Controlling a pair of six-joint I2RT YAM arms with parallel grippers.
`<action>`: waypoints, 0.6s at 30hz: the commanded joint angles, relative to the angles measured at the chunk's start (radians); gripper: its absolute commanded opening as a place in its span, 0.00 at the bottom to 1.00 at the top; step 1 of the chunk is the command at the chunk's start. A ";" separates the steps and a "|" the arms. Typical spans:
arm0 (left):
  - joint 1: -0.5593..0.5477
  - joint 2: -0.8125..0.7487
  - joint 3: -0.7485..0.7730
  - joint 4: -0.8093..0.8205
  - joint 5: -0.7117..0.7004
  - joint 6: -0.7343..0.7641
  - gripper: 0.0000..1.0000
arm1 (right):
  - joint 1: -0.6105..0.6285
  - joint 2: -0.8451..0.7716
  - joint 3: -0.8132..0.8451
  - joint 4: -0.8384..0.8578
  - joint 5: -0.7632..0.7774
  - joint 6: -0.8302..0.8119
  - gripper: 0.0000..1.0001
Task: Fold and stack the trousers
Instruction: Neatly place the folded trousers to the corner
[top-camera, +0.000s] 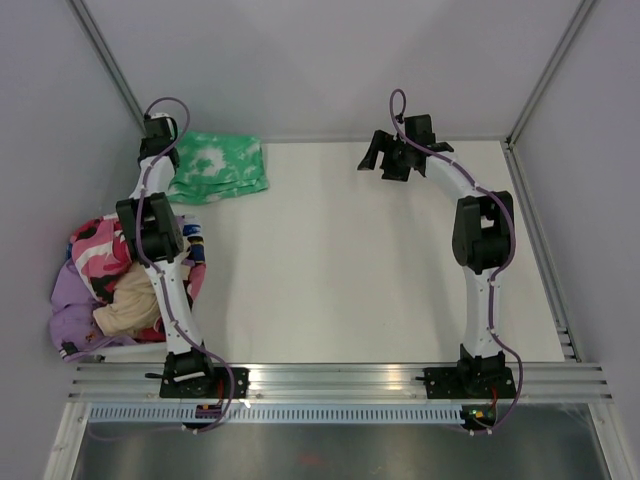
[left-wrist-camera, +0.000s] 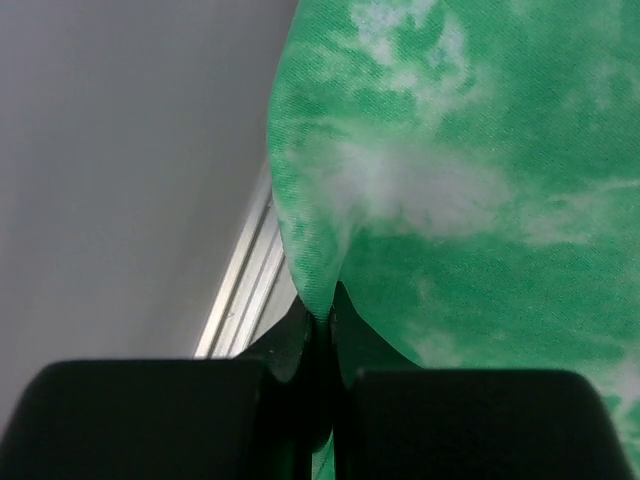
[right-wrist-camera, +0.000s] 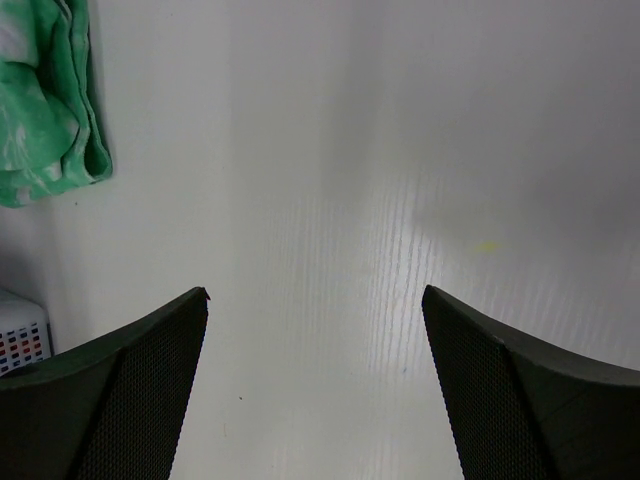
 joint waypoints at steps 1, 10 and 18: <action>0.055 0.012 0.046 0.118 -0.111 0.069 0.02 | 0.001 -0.038 0.012 -0.008 0.018 0.002 0.94; 0.074 0.055 0.085 0.253 -0.089 0.104 0.07 | 0.003 -0.034 0.018 -0.020 0.021 0.008 0.94; 0.075 0.065 0.095 0.252 -0.031 0.072 0.09 | 0.003 -0.014 0.049 -0.042 0.027 0.005 0.94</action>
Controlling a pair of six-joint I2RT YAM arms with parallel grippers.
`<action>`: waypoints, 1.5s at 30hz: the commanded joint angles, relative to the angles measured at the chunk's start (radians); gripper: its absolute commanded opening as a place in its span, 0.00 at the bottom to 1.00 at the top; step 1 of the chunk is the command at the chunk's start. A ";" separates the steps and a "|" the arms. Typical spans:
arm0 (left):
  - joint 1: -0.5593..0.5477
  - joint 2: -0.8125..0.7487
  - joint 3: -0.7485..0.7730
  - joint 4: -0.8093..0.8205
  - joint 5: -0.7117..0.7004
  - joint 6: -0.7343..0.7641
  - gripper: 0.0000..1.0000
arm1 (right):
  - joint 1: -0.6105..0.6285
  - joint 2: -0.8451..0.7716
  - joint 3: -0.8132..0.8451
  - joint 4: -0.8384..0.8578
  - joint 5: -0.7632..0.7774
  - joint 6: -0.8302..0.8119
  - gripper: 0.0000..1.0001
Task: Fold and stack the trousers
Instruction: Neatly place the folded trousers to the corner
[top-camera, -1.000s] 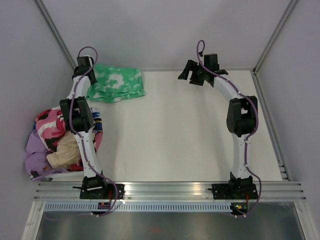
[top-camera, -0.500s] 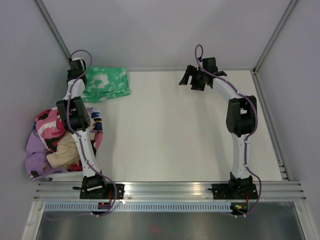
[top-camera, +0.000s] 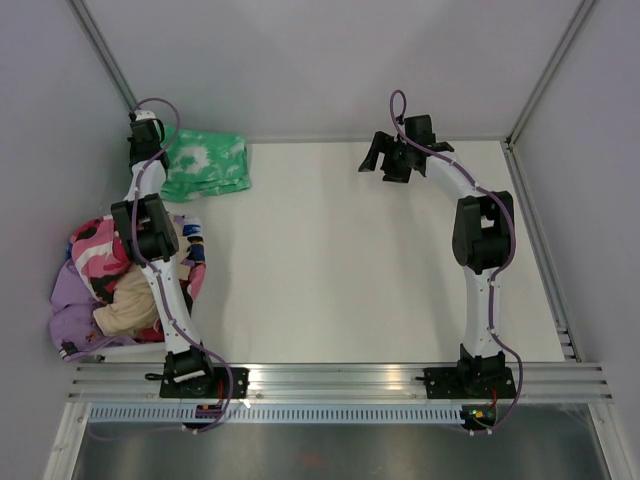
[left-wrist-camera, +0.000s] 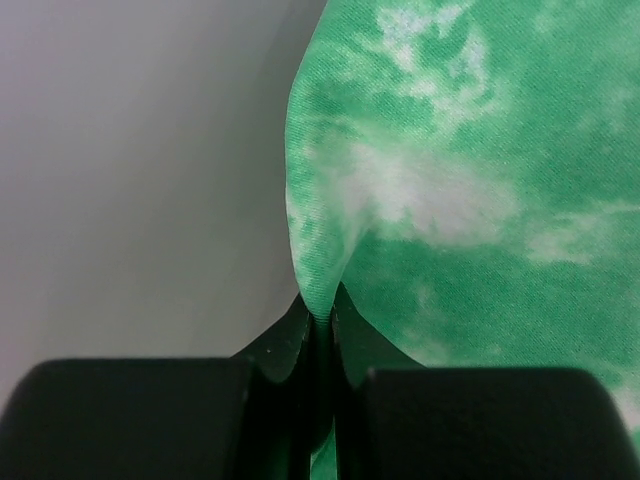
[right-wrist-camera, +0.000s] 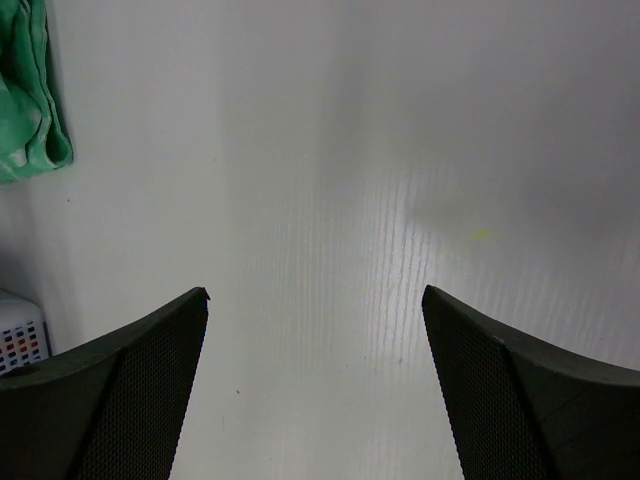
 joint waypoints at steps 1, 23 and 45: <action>0.006 -0.001 0.055 0.083 0.006 0.016 0.09 | 0.003 -0.014 0.049 -0.012 0.017 0.006 0.94; -0.009 -0.059 -0.027 -0.059 0.182 -0.099 0.02 | 0.167 0.190 0.274 0.159 0.008 0.173 0.94; -0.302 -0.164 -0.139 -0.153 0.434 -0.327 0.02 | 0.129 0.069 0.066 0.230 0.164 0.212 0.94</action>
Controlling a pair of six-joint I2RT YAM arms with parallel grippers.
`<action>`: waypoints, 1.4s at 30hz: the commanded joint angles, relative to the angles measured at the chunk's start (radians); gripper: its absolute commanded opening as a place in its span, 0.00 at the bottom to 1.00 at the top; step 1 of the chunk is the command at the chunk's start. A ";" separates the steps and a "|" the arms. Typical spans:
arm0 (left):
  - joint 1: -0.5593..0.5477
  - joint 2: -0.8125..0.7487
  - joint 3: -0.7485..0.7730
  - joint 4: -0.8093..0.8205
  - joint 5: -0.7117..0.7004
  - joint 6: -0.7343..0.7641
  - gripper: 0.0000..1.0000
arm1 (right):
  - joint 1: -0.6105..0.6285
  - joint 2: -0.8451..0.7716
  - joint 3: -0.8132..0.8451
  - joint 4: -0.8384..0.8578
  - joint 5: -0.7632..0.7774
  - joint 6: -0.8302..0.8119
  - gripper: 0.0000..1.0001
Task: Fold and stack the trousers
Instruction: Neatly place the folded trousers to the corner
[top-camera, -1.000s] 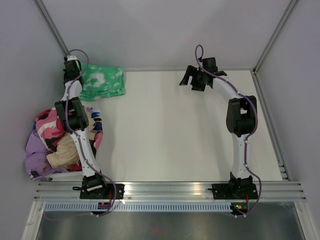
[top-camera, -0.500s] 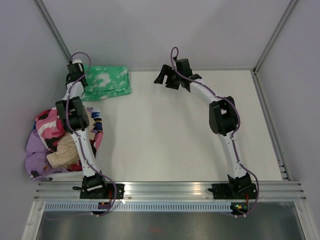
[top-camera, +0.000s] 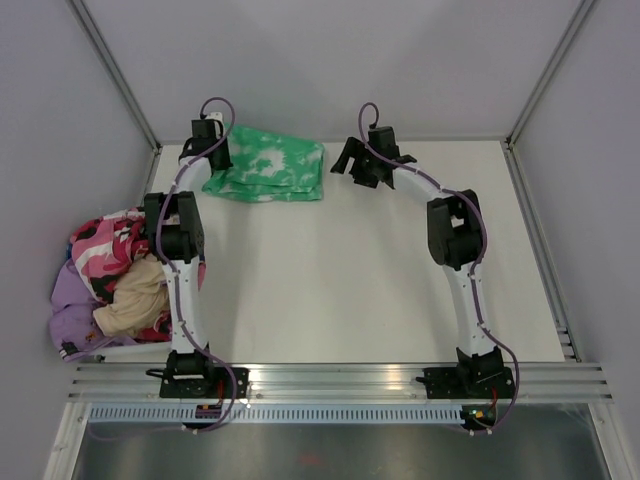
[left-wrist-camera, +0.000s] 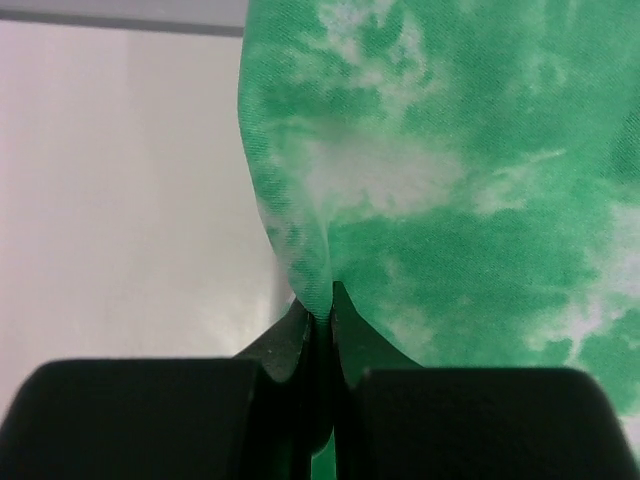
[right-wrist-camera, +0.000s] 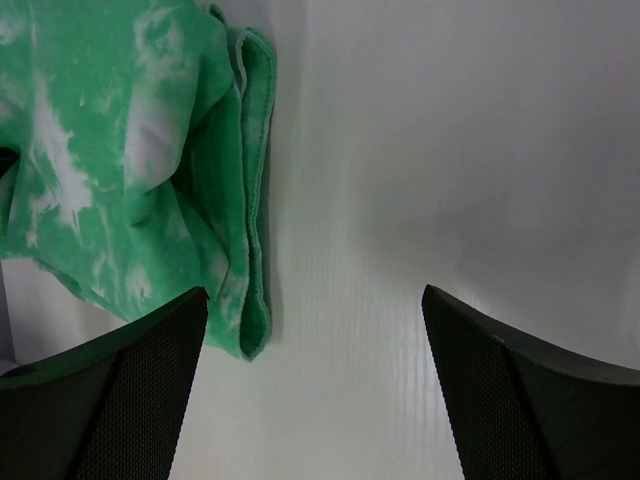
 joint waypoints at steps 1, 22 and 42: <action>-0.094 -0.113 -0.049 -0.050 0.043 -0.140 0.02 | -0.016 -0.128 -0.047 0.020 0.030 0.017 0.94; -0.220 -0.171 -0.104 -0.090 0.000 -0.178 0.02 | -0.067 -0.162 -0.244 0.057 0.065 -0.048 0.98; -0.235 -0.177 -0.107 -0.099 0.076 -0.226 0.02 | -0.047 -0.077 -0.145 -0.058 0.063 -0.063 0.00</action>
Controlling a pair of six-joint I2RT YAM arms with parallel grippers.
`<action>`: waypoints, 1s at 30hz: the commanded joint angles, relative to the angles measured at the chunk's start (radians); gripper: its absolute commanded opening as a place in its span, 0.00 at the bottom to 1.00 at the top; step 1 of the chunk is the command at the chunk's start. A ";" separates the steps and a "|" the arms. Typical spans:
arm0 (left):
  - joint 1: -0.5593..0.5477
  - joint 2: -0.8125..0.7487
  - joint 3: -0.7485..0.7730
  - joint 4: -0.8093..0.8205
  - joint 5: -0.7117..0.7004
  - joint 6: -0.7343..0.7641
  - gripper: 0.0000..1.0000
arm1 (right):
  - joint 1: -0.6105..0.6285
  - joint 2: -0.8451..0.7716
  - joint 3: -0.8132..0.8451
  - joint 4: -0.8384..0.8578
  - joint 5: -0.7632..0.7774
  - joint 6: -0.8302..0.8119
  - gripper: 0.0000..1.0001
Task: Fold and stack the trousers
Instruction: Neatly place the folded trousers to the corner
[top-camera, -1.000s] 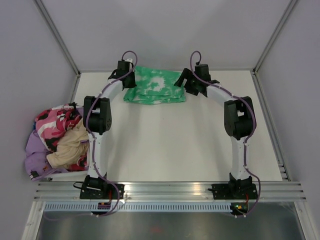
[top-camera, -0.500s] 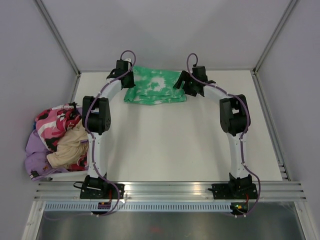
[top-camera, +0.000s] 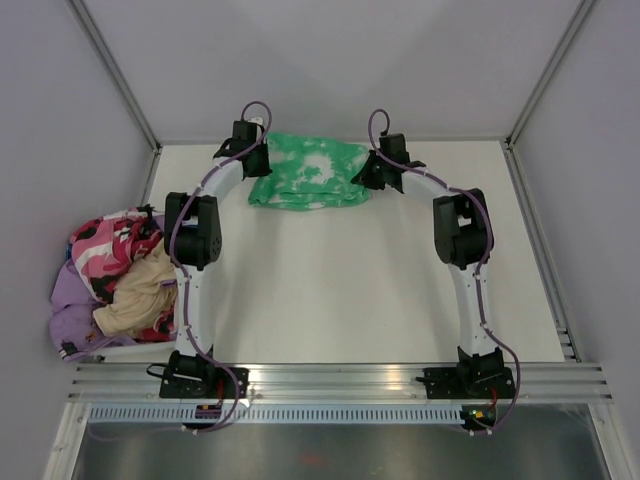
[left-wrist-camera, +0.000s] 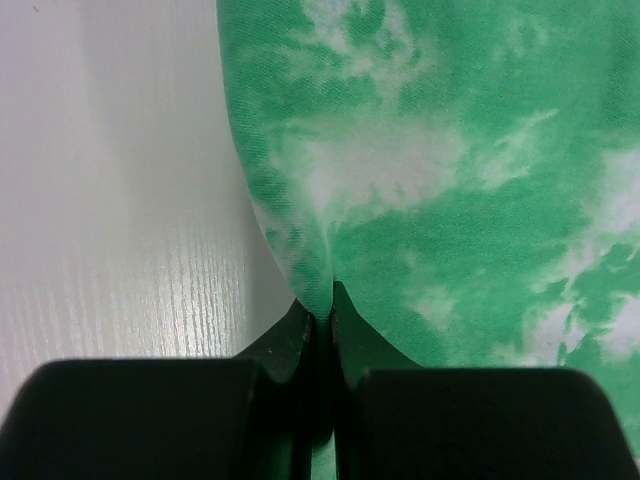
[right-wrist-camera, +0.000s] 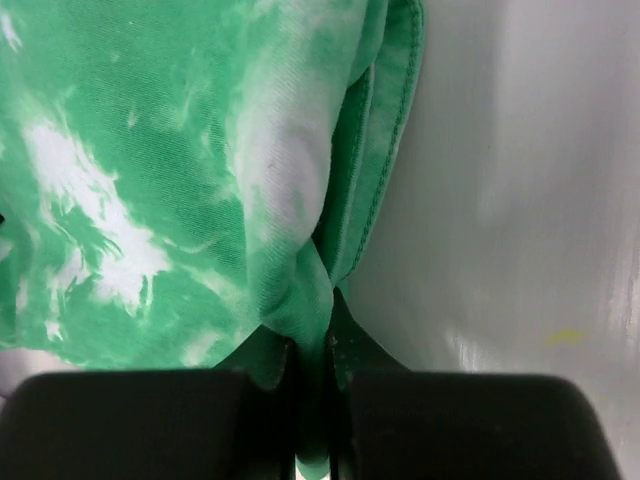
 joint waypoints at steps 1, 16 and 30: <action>-0.016 -0.081 -0.011 -0.013 0.055 -0.052 0.02 | -0.001 -0.071 -0.076 -0.088 0.063 -0.034 0.00; -0.218 -0.440 -0.444 -0.057 0.270 -0.199 0.02 | -0.203 -0.801 -0.667 -0.397 0.534 -0.138 0.00; -0.598 -0.446 -0.586 0.320 0.206 -0.281 0.02 | -0.368 -1.291 -1.105 -0.134 1.247 -0.658 0.00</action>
